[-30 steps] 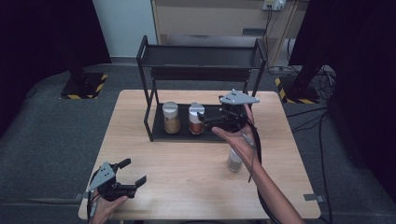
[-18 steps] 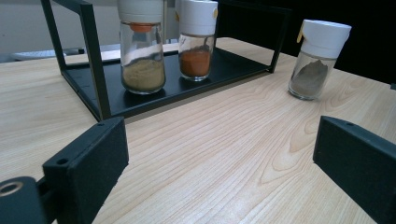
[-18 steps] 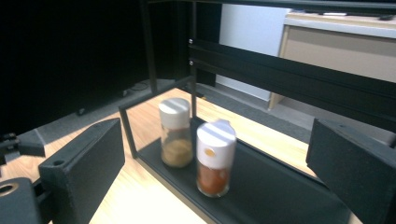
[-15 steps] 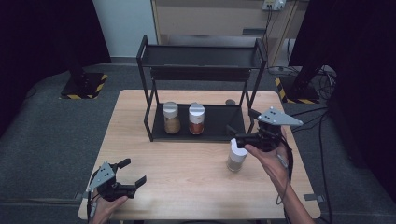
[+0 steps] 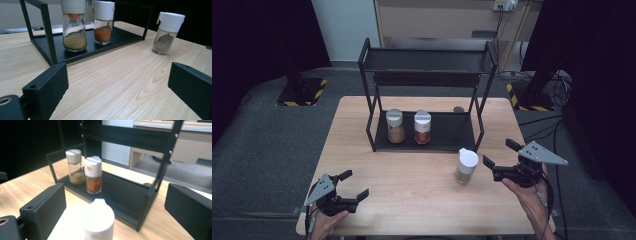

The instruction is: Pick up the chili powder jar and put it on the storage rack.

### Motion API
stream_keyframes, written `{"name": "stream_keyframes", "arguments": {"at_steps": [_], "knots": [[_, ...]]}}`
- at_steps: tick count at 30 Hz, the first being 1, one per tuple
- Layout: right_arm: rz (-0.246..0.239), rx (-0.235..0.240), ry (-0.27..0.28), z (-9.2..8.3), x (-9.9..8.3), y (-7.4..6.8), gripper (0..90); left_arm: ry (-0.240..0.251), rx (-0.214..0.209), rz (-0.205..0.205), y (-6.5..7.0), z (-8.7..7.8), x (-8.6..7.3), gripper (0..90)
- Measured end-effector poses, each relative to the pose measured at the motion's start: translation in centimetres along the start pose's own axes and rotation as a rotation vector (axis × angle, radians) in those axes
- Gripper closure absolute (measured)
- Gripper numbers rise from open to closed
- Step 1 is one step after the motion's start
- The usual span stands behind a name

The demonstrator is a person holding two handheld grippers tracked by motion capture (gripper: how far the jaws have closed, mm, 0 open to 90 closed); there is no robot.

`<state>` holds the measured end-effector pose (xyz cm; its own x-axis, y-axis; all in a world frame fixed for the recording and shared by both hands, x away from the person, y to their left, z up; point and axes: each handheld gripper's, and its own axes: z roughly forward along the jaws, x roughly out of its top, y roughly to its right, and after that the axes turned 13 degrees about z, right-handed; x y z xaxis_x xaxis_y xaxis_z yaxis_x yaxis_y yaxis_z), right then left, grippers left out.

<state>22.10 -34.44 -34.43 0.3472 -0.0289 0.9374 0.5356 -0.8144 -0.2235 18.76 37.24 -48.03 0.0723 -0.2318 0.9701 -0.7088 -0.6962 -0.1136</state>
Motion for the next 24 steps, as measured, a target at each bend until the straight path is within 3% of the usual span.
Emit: {"name": "stream_keyframes", "arguments": {"at_steps": [14,24], "knots": [[0.052,-0.090,0.007,-3.0,-6.2,2.0,4.1,0.003,-0.001,0.002,0.0,0.0,0.0,2.2],[0.075,-0.112,-0.021,-3.2,-8.2,2.6,4.1,0.006,-0.001,0.006,0.0,0.0,-0.1,2.1]]}}
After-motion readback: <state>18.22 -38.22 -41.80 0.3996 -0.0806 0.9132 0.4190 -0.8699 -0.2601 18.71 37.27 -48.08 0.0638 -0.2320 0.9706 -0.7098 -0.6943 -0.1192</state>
